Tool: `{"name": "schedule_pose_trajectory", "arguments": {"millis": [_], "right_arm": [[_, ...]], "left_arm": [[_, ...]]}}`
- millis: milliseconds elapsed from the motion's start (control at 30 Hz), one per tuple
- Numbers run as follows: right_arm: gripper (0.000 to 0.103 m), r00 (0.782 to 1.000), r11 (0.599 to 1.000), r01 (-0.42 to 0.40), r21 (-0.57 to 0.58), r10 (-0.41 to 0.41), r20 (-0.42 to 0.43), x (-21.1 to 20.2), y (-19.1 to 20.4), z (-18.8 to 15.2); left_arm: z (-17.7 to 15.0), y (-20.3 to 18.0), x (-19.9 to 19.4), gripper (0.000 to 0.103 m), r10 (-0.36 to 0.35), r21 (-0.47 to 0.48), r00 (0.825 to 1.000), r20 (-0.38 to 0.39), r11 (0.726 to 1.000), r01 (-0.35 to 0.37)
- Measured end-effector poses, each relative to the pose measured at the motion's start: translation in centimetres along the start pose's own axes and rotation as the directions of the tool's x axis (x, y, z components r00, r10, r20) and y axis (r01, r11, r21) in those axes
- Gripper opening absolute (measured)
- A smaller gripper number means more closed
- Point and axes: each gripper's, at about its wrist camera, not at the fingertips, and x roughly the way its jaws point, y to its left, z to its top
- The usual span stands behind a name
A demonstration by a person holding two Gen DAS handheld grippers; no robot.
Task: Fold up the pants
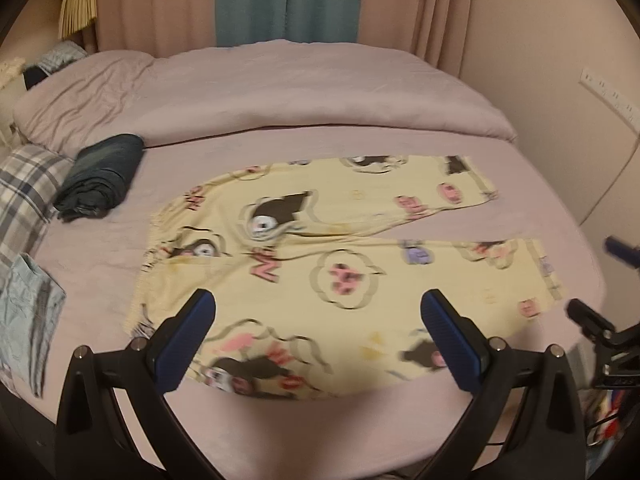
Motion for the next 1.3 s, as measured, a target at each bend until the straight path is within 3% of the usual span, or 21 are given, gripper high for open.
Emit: {"name": "schedule_pose_trajectory", "arguments": {"millis": [100, 200, 300, 367, 400, 500, 533, 633, 800, 833, 867, 900, 933, 967, 1200, 1300], "right_arm": [[0.103, 0.998, 0.996, -0.057, -0.075, 0.06, 0.033, 1.3, 2.1, -1.1], [0.103, 0.981, 0.972, -0.185, -0.144, 0.191, 0.03, 3.3, 4.9, -2.5], [0.102, 0.981, 0.939, -0.155, -0.305, 0.183, 0.065, 5.1, 9.7, -4.5], [0.085, 0.977, 0.886, -0.114, -0.45, 0.183, 0.112, 6.0, 13.3, -6.0], [0.081, 0.973, 0.858, -0.113, -0.501, 0.199, 0.12, 6.3, 14.7, -6.6], [0.06, 0.963, 0.789, -0.139, -0.598, 0.249, 0.105, 7.3, 18.1, -7.4], [0.056, 0.96, 0.768, -0.157, -0.62, 0.267, 0.087, 7.8, 18.9, -7.5], [0.056, 0.959, 0.729, -0.157, -0.666, 0.274, 0.074, 9.1, 20.3, -7.6], [0.055, 0.972, 0.713, -0.098, -0.694, 0.218, 0.087, 11.4, 21.4, -7.9], [0.048, 0.971, 0.71, -0.096, -0.697, 0.22, 0.091, 11.6, 21.6, -7.9], [0.034, 0.97, 0.71, -0.112, -0.695, 0.23, 0.079, 11.7, 21.7, -7.8], [0.028, 0.969, 0.711, -0.127, -0.691, 0.237, 0.066, 11.6, 21.8, -7.7], [0.014, 0.968, 0.71, -0.14, -0.69, 0.245, 0.057, 11.6, 21.9, -7.7], [0.006, 0.967, 0.71, -0.146, -0.689, 0.251, 0.053, 11.5, 22.1, -7.6], [0.006, 0.953, 0.714, -0.232, -0.661, 0.302, -0.008, 11.1, 21.6, -7.6], [0.007, 0.954, 0.711, -0.249, -0.657, 0.296, -0.041, 11.7, 21.5, -7.9]], "left_arm": [[-1.5, 1.6, 2.2, 0.102, 0.037, 0.086, 0.999, -0.026, 0.996, -0.035], [-5.3, 3.5, 3.6, 0.096, 0.073, 0.284, 0.997, -0.012, 0.956, -0.066], [-9.2, 6.4, 4.7, 0.092, 0.126, 0.38, 0.991, -0.038, 0.919, -0.102], [-11.3, 8.2, 5.3, 0.087, 0.173, 0.427, 0.984, -0.032, 0.893, -0.143], [-12.1, 9.0, 5.6, 0.084, 0.185, 0.441, 0.982, -0.039, 0.885, -0.149], [-13.7, 11.1, 6.9, 0.069, 0.164, 0.457, 0.983, -0.087, 0.883, -0.106], [-14.1, 11.4, 7.4, 0.069, 0.158, 0.482, 0.984, -0.084, 0.871, -0.099], [-14.3, 12.1, 8.8, 0.07, 0.195, 0.548, 0.979, -0.059, 0.826, -0.131], [-13.4, 13.1, 10.2, 0.066, 0.126, 0.548, 0.991, -0.04, 0.832, -0.084], [-13.1, 13.3, 10.5, 0.056, 0.103, 0.542, 0.994, -0.047, 0.838, -0.061], [-13.0, 13.1, 10.6, 0.049, 0.09, 0.539, 0.995, -0.046, 0.841, -0.052], [-12.9, 13.0, 10.7, 0.033, 0.077, 0.535, 0.996, -0.047, 0.844, -0.04], [-12.9, 13.0, 10.8, 0.019, 0.062, 0.534, 0.997, -0.056, 0.845, -0.022], [-12.9, 12.9, 10.8, 0.018, 0.054, 0.535, 0.997, -0.06, 0.845, -0.014], [-13.9, 13.3, 10.0, 0.016, -0.002, 0.516, 0.993, -0.119, 0.854, 0.063], [-13.8, 13.9, 9.4, 0.023, -0.013, 0.485, 0.987, -0.158, 0.87, 0.089]]}}
